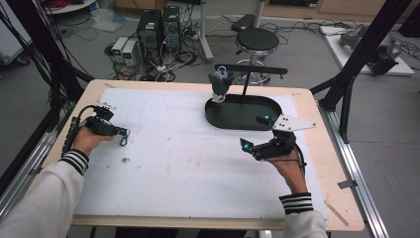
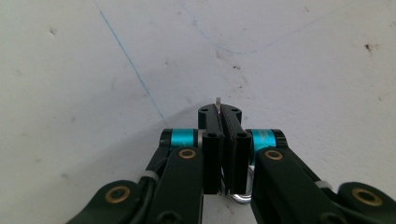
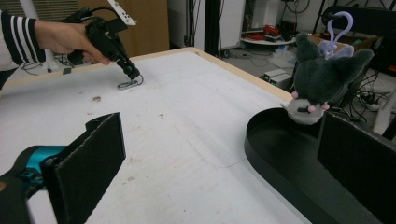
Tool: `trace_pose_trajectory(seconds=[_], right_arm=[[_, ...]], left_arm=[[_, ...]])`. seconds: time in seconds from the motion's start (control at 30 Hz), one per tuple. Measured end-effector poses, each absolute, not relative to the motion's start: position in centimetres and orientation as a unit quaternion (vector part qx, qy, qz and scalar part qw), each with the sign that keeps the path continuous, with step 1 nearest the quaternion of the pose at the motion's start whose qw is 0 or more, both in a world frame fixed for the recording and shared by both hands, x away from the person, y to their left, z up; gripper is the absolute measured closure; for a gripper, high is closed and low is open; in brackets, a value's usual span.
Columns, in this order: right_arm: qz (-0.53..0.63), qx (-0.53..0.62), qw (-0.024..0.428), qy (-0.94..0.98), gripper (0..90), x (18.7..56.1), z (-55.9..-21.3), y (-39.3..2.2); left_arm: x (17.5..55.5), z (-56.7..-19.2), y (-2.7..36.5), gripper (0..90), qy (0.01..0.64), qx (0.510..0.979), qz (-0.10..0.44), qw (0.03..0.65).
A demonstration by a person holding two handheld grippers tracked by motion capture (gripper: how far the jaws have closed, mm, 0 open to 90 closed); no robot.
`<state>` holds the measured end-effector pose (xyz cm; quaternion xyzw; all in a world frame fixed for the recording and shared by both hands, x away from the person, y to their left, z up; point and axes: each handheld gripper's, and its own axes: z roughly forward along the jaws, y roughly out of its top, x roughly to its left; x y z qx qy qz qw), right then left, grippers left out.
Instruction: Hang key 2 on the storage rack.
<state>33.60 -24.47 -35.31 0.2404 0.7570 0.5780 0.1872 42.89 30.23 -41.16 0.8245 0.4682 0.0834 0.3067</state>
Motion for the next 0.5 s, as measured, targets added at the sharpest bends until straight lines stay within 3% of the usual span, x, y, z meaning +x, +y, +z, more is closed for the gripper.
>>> trace_pose_trajectory(seconds=[0.5], right_arm=[[0.575,0.242,0.186,0.759,0.7,33.76,-35.41,-24.27]], left_arm=[[42.41,-40.35,30.32,88.2,0.446,0.824,0.08,0.342]])
